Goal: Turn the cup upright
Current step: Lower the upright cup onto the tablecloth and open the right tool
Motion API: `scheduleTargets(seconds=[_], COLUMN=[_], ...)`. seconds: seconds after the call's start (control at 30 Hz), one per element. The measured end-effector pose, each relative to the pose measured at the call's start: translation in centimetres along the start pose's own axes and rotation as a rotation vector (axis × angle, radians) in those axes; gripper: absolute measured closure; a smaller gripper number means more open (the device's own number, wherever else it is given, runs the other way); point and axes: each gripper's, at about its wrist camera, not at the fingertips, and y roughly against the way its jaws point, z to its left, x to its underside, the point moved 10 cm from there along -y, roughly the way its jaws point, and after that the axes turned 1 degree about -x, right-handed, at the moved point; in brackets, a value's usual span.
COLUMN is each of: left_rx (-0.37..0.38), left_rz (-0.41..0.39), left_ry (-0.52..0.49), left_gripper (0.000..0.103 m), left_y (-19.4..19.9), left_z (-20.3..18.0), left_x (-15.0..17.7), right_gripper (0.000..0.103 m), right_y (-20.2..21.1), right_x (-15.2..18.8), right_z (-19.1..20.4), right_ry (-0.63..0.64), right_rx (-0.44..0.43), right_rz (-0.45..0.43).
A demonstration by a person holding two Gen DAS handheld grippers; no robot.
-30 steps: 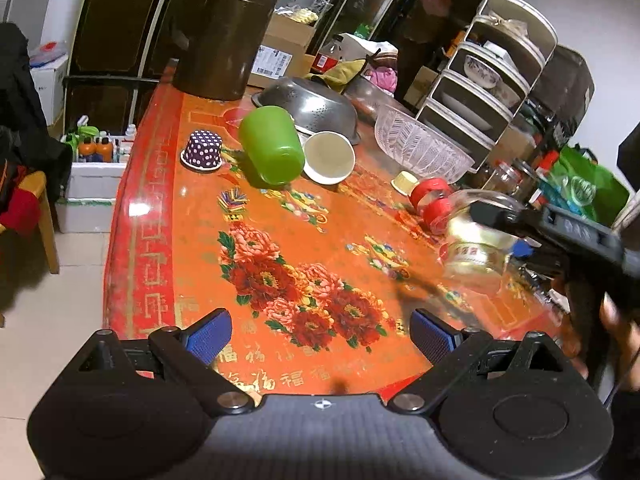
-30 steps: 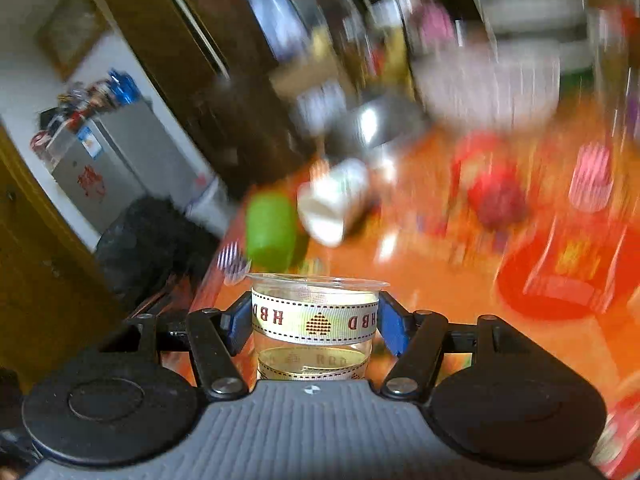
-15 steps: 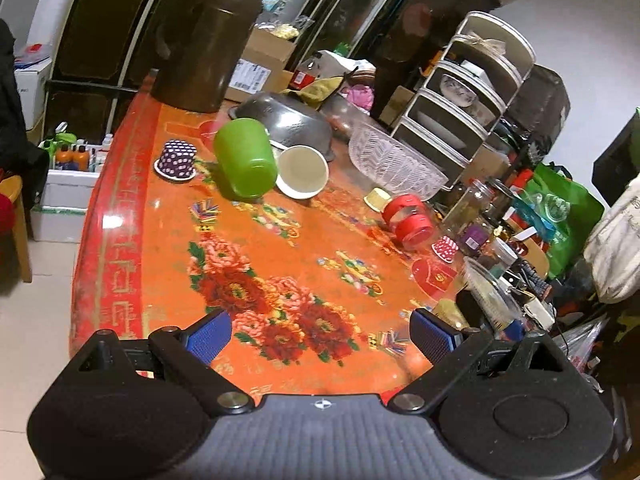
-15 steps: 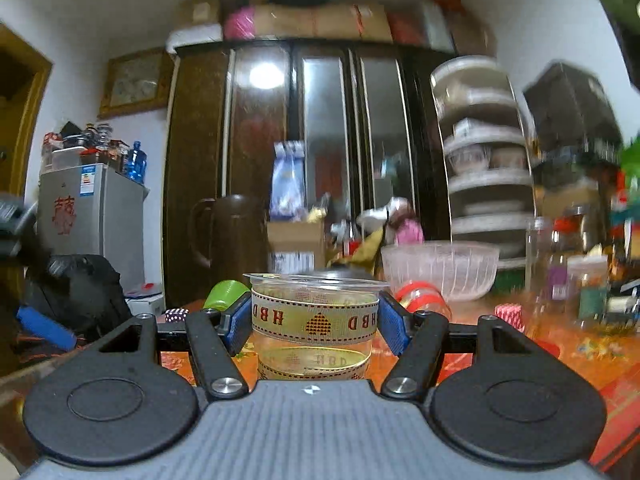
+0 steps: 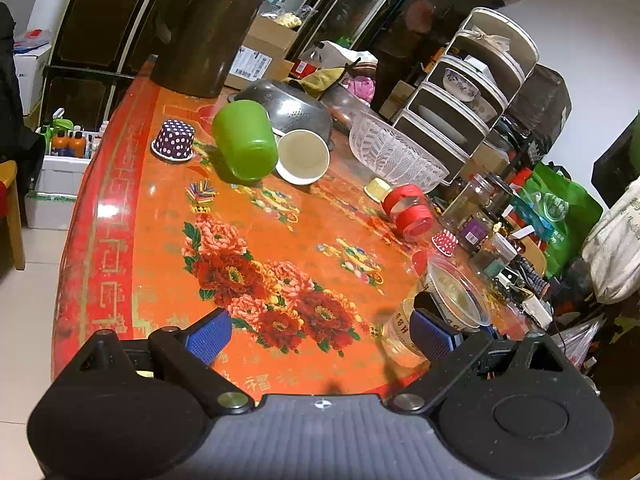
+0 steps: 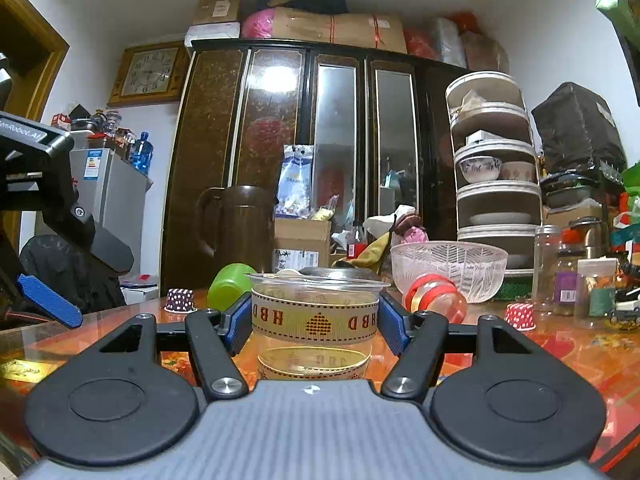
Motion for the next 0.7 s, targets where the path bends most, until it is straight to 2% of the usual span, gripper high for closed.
scheduleTargets(seconds=[0.2,0.3,0.47,0.53,0.7], left_rx=[0.004,0.005,-0.026,-0.048,-0.100], left_rz=[0.015,0.014,-0.010,-0.019,-0.035], left_ry=[-0.009,-0.019,-0.054,-0.070,-0.145], left_gripper=[0.006,0.006,0.005,0.005,0.003], left_y=[-0.5,-0.5,-0.3,-0.2,0.1], left_z=[-0.3,-0.6,-0.9,-0.8,-0.9], left_x=[0.3,0.4,0.6,0.6,0.8], right_gripper=[0.034,0.026,0.005,0.001,0.001], right_y=[0.2,0.1,0.2,0.7,1.8], right_x=[0.1,0.1,0.2,-0.1,-0.6], right_z=[0.3,0.2,0.1,0.0,-0.6], right_ry=[0.009,-0.003,-0.024,-0.034,-0.066], right_rx=[-0.009,-0.015,-0.041,-0.051,-0.072], right_rz=[0.009,0.028,0.063,0.060,0.125])
